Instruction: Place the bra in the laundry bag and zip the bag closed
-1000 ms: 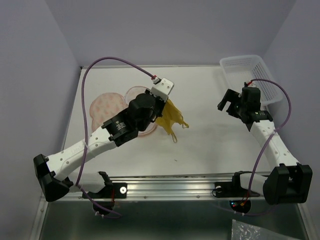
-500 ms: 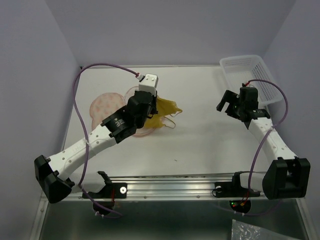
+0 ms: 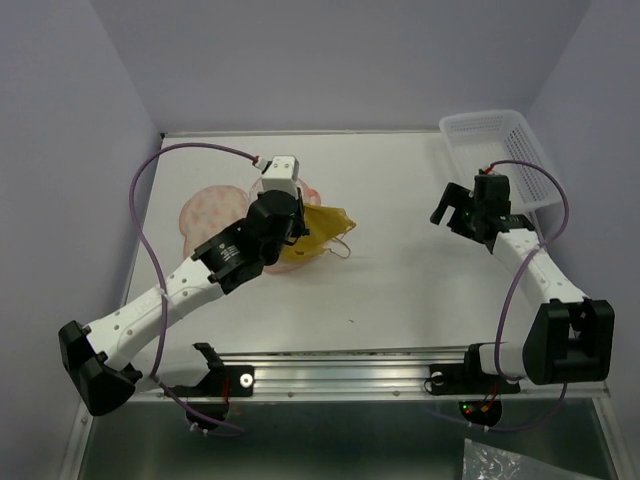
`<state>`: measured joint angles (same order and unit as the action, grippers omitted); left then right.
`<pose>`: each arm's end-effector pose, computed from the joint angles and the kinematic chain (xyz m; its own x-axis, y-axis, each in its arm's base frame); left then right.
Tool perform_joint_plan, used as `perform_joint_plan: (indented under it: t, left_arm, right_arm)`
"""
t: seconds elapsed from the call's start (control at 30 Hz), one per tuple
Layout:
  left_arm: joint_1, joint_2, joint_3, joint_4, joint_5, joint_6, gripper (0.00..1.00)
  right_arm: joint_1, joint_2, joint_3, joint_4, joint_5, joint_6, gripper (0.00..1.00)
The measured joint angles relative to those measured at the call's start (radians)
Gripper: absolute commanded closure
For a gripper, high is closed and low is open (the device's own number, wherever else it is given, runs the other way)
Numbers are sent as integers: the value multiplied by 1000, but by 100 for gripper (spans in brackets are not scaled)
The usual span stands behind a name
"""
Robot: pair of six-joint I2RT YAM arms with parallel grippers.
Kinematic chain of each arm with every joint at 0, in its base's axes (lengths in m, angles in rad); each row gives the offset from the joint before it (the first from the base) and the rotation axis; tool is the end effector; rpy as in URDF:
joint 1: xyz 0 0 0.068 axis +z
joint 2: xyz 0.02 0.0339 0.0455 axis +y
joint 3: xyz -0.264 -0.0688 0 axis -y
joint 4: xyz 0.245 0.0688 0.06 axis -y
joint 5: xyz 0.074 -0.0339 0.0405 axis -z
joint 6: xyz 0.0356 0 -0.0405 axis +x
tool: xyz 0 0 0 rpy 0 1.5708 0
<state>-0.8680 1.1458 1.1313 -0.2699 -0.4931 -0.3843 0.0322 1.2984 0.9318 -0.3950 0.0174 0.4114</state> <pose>0.1797 -0.1861 0.3809 -0.3100 -0.1450 -0.9396 0.2829 0.9295 -0.2367 0.2784 0.0083 0.2603 -0.6400 0.3794 -0.6681 0.2578 0.9252 0.2784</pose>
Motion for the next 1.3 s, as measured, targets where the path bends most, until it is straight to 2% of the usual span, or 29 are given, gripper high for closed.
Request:
perform_joint_plan:
  t: [0.33, 0.5, 0.77, 1.13, 1.3]
  left_arm:
    - [92, -10, -9, 58, 30, -18, 100]
    - [183, 10, -13, 93, 53, -37, 100]
    - [280, 195, -13, 194, 82, -37, 100]
    - [465, 429, 51, 370, 232, 6, 100]
    - [500, 514, 94, 443, 297, 60, 100]
  right_arm:
    - [0, 8, 0, 4, -3, 0, 0]
    - [0, 23, 0, 6, -3, 0, 0]
    - [0, 71, 0, 7, -2, -3, 0]
    - [0, 102, 0, 7, 21, -25, 0]
    - [0, 105, 0, 7, 41, -37, 0]
